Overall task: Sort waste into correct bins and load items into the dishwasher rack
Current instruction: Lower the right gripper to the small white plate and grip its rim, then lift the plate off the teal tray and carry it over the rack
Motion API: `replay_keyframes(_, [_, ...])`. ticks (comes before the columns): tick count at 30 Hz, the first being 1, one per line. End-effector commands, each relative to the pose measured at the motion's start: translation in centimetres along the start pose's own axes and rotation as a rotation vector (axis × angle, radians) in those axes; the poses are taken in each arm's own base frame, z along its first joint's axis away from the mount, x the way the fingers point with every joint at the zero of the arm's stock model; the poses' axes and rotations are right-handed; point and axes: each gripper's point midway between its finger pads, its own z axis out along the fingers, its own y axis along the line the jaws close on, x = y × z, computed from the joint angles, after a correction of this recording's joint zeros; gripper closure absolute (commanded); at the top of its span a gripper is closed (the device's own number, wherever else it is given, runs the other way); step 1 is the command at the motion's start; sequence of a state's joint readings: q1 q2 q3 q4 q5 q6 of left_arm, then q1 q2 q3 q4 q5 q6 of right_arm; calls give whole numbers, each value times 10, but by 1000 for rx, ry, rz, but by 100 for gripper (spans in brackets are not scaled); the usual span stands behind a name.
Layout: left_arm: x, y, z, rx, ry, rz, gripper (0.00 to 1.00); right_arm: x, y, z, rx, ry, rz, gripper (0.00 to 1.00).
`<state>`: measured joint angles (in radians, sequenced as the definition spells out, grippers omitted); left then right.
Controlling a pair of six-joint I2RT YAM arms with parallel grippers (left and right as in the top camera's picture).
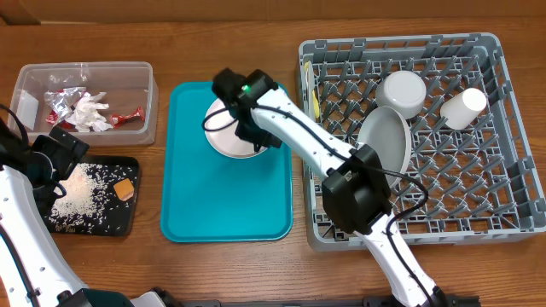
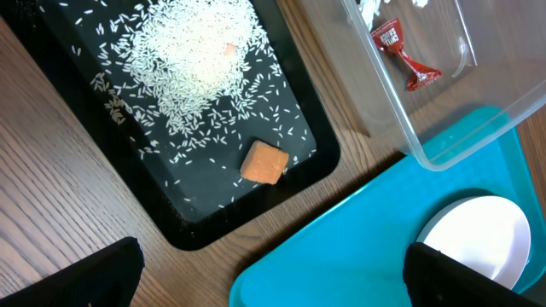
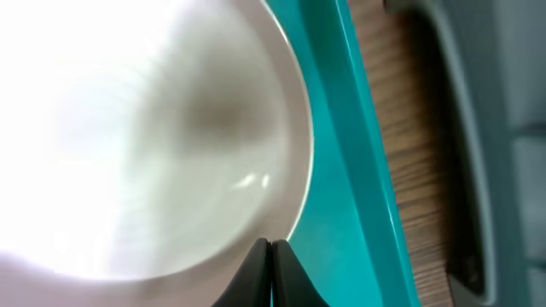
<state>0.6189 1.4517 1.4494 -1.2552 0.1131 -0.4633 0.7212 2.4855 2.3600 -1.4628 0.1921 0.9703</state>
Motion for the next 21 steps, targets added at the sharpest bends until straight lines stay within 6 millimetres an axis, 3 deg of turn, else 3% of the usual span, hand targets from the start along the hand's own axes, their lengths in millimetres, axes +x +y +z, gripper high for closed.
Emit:
replay_keyframes(1, [0,1,2,0,5,19,0,-20,0,-26,-37,-64,-28,96])
replay_keyframes(3, [0,1,2,0,5,19,0,-18,-2,-26,-34,-50,-28,67])
replay_keyframes(5, [0,1,2,0,5,19,0,-10,-2,-19,-31,-11,-32,57])
replay_keyframes(11, [0,1,2,0,5,19,0,14,11,18,-78,89,-34,56])
replay_keyframes(15, [0,1,2,0,5,19,0,27,5,42,-52,134,22,62])
replay_keyframes(21, [0,1,2,0,5,19,0,28,1,48,-39,141,23,62])
